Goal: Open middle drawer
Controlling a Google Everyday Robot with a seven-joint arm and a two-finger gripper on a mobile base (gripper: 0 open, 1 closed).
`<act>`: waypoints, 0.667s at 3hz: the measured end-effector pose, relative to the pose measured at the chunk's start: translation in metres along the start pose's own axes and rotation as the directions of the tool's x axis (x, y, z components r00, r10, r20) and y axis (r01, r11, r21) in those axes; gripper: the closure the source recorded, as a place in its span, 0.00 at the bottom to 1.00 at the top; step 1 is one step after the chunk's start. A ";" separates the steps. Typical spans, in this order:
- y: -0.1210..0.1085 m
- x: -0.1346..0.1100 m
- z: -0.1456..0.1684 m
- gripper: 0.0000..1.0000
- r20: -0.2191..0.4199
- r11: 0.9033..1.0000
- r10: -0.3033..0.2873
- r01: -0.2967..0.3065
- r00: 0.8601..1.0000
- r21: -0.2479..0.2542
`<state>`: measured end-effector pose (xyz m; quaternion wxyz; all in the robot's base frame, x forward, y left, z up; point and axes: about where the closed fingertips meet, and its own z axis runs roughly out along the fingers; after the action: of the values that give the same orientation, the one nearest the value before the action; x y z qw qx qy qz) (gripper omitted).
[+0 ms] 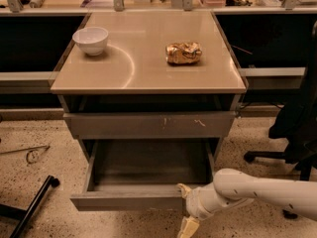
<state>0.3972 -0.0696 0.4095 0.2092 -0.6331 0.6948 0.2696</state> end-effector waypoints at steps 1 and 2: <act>0.000 -0.004 -0.005 0.00 0.000 1.000 0.000 0.000 1.000 0.000; 0.025 -0.008 0.001 0.00 0.040 1.000 0.028 -0.029 0.999 0.006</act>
Offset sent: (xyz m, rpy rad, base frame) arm -0.1316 0.0150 -0.0040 0.1107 0.0920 -0.0878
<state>0.3728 -0.0619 0.4165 0.2212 -0.6170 0.7003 0.2830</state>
